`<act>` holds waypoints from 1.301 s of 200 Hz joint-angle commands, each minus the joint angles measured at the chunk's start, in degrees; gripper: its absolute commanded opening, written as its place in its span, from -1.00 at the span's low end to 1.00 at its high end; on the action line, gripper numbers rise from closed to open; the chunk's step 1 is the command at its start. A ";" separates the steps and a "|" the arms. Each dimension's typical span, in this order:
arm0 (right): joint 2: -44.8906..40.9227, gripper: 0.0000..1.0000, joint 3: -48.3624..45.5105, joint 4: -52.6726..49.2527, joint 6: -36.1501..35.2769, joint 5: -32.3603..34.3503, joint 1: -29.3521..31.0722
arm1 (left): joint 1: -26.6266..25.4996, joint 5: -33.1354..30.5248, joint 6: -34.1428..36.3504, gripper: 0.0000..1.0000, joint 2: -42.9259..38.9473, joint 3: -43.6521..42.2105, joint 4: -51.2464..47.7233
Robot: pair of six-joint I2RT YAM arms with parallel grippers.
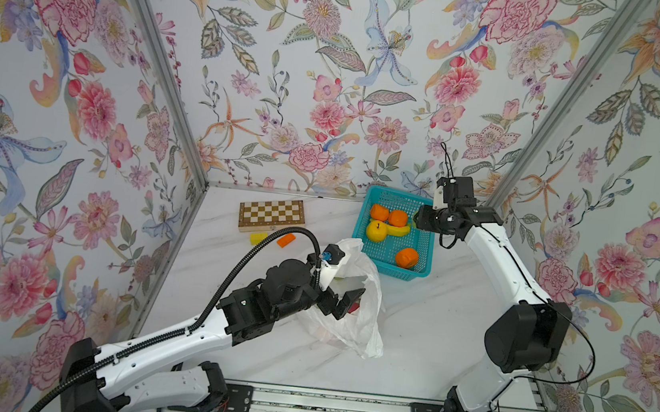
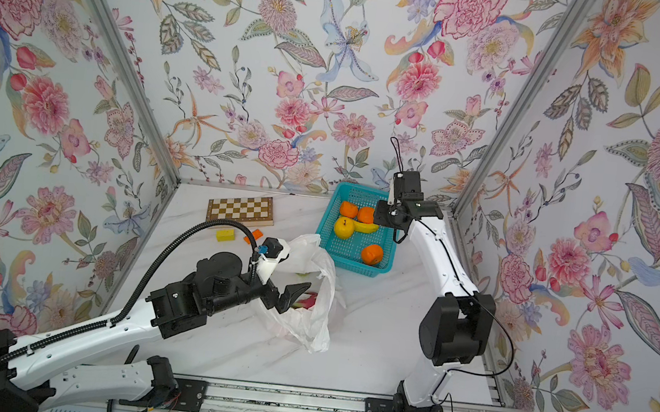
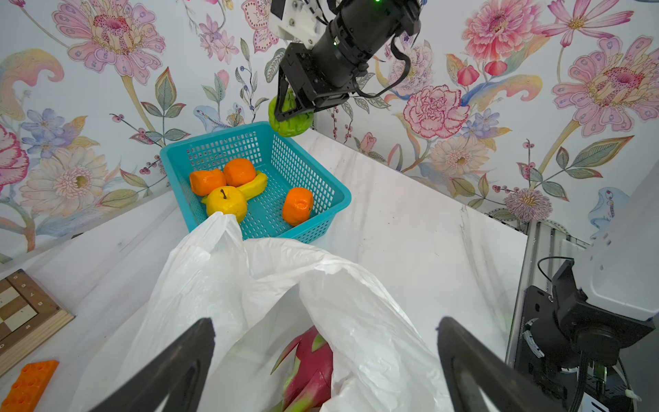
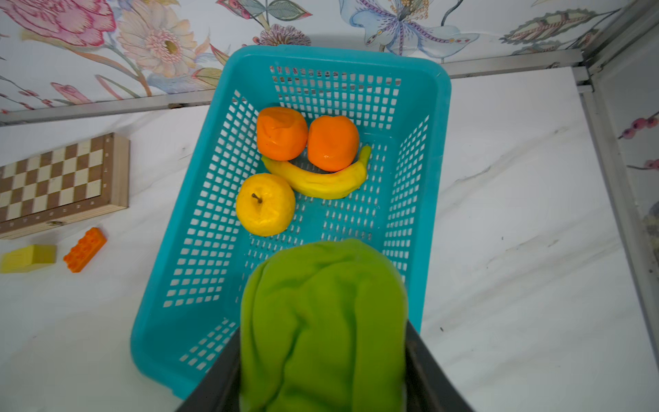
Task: Untie the knot of the plastic bag and take out the fruit
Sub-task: 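Carry the green fruit to the teal basket with the right gripper and release, then move the right gripper back toward the bag while the left holds the bag open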
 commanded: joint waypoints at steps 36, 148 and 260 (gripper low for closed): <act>16.05 -0.25 14.90 -4.64 -7.07 8.36 -1.42 | -0.54 -1.04 -1.49 0.98 0.34 -2.73 3.77; 40.56 -0.19 37.17 -7.11 -13.31 19.43 -0.59 | -0.51 -4.06 -2.38 0.98 1.00 -3.02 3.65; 26.96 0.67 29.49 -8.94 -11.93 19.58 1.23 | -0.51 -8.46 -8.77 0.96 -0.95 -2.76 -0.06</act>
